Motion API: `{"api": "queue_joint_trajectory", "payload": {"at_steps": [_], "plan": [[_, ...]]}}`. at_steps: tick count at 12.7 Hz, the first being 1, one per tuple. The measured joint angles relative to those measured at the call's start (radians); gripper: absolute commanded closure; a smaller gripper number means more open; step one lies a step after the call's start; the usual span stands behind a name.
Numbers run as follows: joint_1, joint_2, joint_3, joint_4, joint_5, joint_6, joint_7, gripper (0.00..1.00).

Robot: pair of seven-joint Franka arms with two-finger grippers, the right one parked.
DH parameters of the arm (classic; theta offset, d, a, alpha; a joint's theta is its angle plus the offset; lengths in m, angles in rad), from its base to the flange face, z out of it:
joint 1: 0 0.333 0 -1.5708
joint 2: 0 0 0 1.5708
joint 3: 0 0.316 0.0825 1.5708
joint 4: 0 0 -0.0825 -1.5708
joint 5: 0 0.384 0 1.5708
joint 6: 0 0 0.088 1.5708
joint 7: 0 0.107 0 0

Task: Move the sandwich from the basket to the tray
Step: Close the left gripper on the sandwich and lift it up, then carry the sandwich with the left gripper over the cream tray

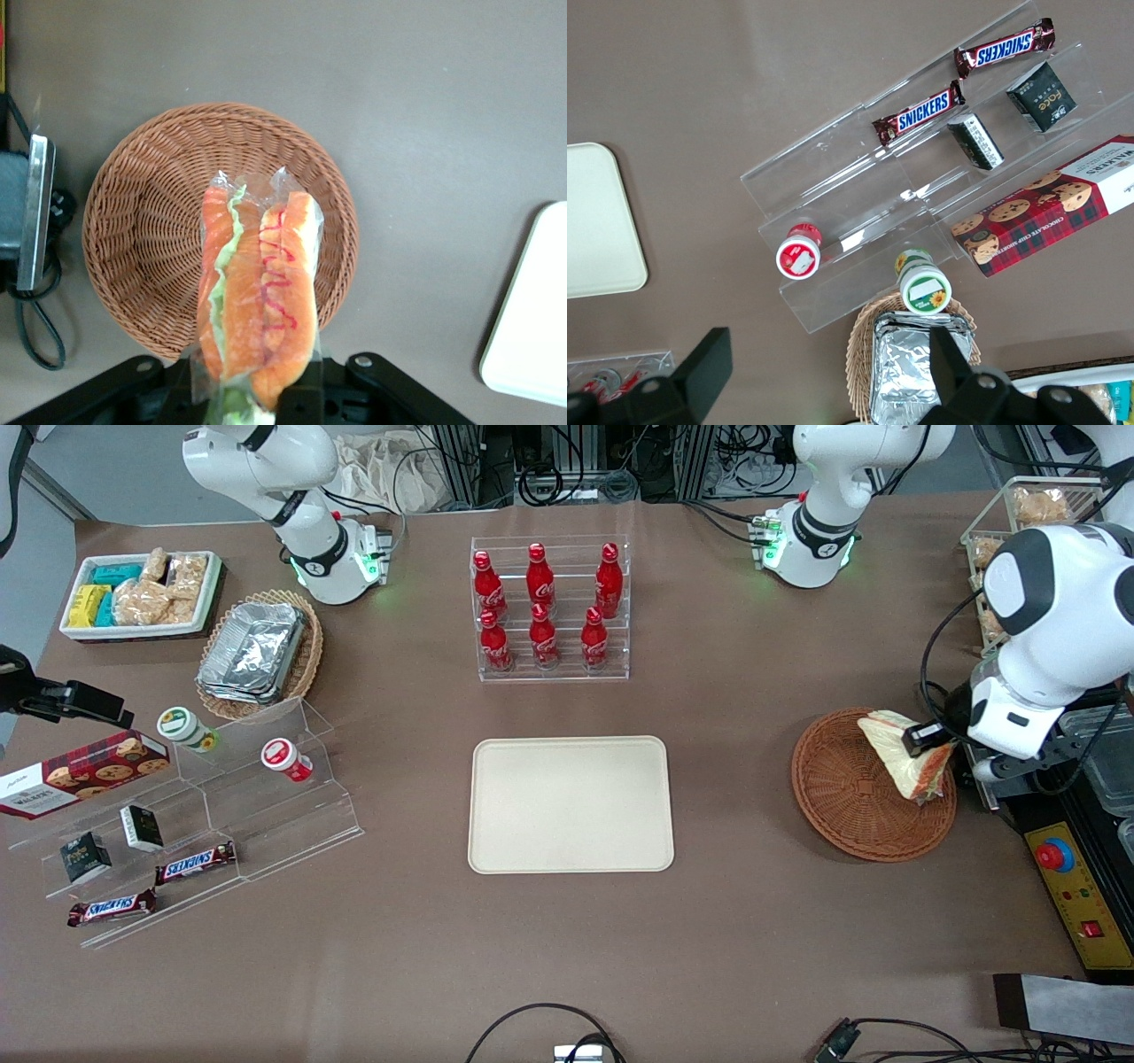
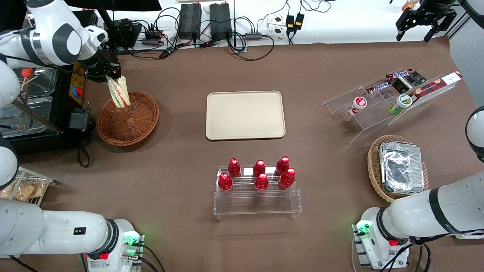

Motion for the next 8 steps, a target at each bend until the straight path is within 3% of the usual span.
{"api": "queue_joint_trajectory", "payload": {"at_steps": [8], "plan": [[-0.007, 0.016, -0.278, 0.062, 0.032, -0.039, -0.101, 0.77]]}}
